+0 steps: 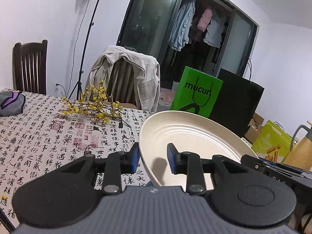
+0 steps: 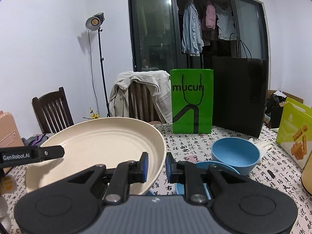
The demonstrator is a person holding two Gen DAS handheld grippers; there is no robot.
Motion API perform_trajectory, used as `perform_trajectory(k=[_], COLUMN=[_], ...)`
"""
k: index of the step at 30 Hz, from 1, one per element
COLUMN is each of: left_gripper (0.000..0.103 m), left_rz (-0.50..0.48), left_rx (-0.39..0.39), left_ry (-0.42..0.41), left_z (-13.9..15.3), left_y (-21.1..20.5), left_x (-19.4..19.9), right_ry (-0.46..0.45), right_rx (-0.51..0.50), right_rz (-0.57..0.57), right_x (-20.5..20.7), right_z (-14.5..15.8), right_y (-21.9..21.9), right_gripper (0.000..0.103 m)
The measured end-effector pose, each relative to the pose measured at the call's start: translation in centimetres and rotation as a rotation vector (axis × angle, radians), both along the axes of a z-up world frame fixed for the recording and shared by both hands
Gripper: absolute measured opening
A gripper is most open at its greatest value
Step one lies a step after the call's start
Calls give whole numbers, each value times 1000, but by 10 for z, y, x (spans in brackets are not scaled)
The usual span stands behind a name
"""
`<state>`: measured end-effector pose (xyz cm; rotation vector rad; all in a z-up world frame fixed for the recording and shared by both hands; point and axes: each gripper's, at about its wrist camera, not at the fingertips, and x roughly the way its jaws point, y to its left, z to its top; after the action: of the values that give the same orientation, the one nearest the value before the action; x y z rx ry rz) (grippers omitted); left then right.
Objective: Organize plates and bowls
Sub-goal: 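Carry the held cream plate toward the blue bowls with both grippers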
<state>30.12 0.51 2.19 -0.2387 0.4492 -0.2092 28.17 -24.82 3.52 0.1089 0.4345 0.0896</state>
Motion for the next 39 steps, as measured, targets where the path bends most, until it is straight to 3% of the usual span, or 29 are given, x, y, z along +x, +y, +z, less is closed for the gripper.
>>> perform_trajectory(k=[21, 39], left_gripper=[30, 30], left_rz=[-9, -33], left_rx=[22, -28], left_ry=[-44, -37], left_z=[-7, -26], left_y=[-12, -17], left_x=[-44, -64], right_ry=[-21, -80], right_rx=[62, 36], right_rz=[-10, -45], right_x=[-36, -72], right_z=[-11, -20], right_y=[-17, -20], right_gripper=[18, 18])
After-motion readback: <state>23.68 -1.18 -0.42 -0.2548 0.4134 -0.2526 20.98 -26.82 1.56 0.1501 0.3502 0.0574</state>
